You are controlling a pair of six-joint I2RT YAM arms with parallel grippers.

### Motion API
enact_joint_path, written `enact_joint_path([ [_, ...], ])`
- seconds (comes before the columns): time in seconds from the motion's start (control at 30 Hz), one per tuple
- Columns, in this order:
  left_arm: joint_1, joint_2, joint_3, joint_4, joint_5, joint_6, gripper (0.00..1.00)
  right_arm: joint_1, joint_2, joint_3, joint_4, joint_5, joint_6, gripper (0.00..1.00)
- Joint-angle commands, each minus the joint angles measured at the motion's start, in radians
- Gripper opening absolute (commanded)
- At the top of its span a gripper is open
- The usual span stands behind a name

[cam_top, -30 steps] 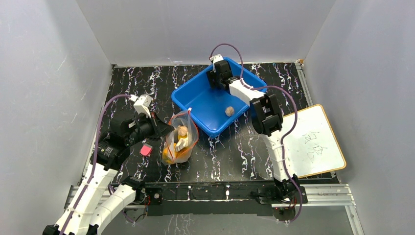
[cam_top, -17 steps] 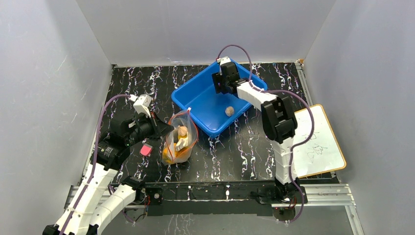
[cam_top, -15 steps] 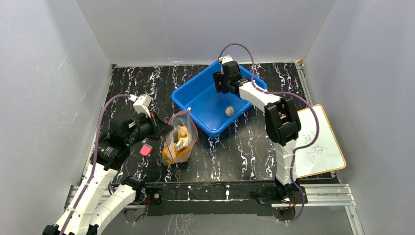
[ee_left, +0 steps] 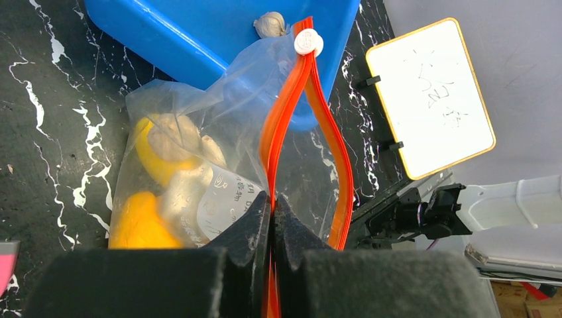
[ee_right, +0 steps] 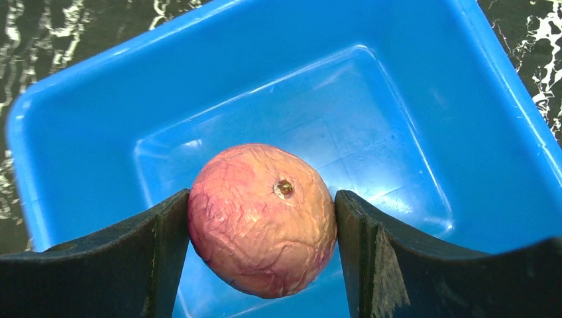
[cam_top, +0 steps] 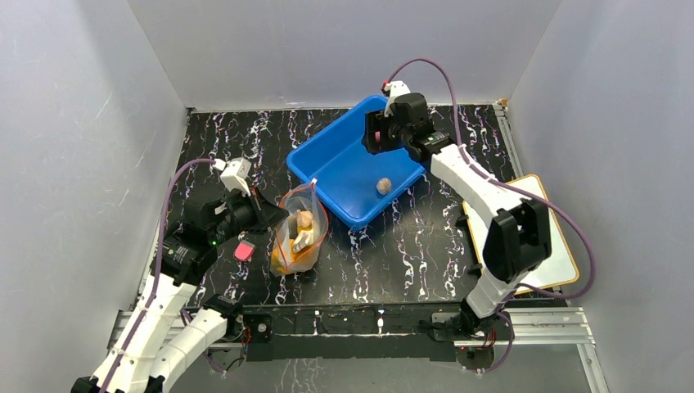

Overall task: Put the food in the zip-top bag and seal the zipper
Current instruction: Pick up the fake fruit from the bin, then place the fake fruit in the zipper food storage bag.

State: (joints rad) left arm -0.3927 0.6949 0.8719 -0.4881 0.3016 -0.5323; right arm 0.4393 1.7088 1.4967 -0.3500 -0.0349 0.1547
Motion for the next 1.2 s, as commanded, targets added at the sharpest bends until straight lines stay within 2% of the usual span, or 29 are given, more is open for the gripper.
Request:
enact_joint_path([
  [0.0,-0.002,-0.011,0.036,-0.003,-0.009,-0.012,0.0,0.024,-0.126,-0.037,-0.028,-0.076,0.049,0.47],
  [0.47,-0.002,0.022,0.043,0.035,0.005,-0.04,0.0,0.152,-0.371,-0.092,-0.002,-0.205,0.126,0.46],
  [0.6,-0.002,0.019,0.046,0.034,-0.004,-0.047,0.0,0.234,-0.408,-0.097,0.039,-0.231,0.148,0.45],
  [0.93,-0.002,0.003,0.031,0.033,-0.003,-0.063,0.0,0.493,-0.42,-0.13,0.123,-0.154,0.195,0.44],
  [1.17,-0.002,0.0,0.035,0.035,0.005,-0.072,0.0,0.579,-0.375,-0.145,0.115,-0.087,0.175,0.45],
])
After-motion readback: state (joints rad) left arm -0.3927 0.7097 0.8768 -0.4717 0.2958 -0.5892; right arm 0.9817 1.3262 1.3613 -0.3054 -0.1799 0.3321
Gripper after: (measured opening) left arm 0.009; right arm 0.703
